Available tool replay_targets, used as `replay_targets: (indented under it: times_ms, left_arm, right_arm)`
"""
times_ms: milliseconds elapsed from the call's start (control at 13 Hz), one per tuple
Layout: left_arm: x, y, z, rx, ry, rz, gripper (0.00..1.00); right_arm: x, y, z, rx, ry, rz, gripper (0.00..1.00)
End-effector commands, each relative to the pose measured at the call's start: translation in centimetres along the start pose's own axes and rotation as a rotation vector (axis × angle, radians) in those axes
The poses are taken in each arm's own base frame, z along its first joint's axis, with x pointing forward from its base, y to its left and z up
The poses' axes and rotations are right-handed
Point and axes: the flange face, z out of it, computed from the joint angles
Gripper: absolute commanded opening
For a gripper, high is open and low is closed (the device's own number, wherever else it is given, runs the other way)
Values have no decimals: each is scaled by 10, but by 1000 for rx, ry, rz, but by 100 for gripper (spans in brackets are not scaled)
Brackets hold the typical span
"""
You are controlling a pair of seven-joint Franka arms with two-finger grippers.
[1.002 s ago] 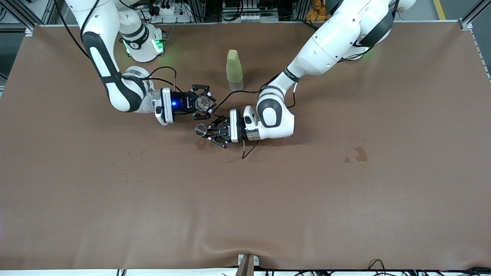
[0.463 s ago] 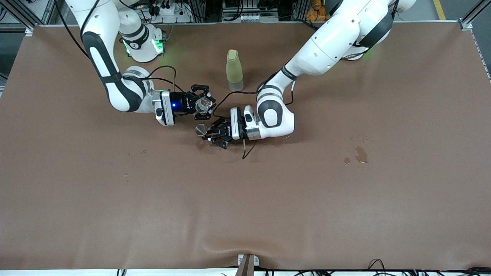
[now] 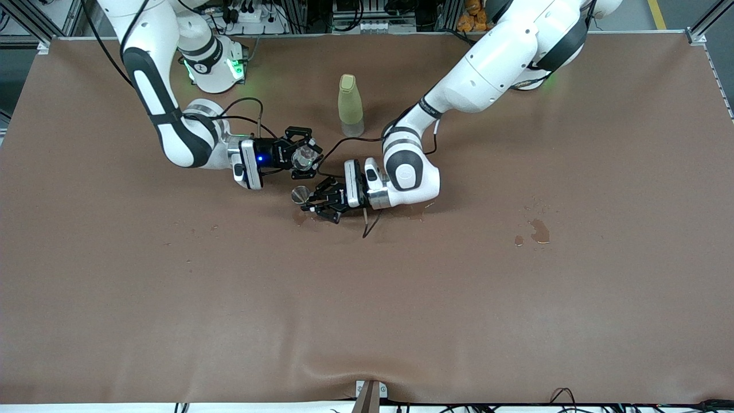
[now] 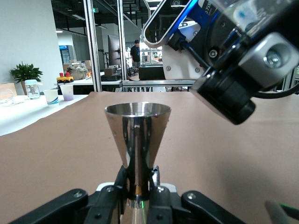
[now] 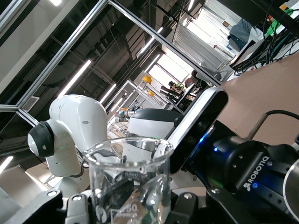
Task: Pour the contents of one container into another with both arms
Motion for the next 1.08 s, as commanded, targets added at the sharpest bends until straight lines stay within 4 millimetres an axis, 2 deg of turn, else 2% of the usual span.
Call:
replay_targets:
  times_ms: [0, 540, 1002]
  left_arm:
    - [-1, 2, 3, 17, 21, 13, 0]
    - [-4, 3, 2, 21, 22, 16, 0]
    - [-10, 4, 0, 48, 37, 39, 0]
  right_arm:
    - [4, -8, -2, 3, 30, 43, 0]
    - [7, -10, -3, 16, 38, 159, 0]
    - [10, -8, -9, 8, 50, 169, 0]
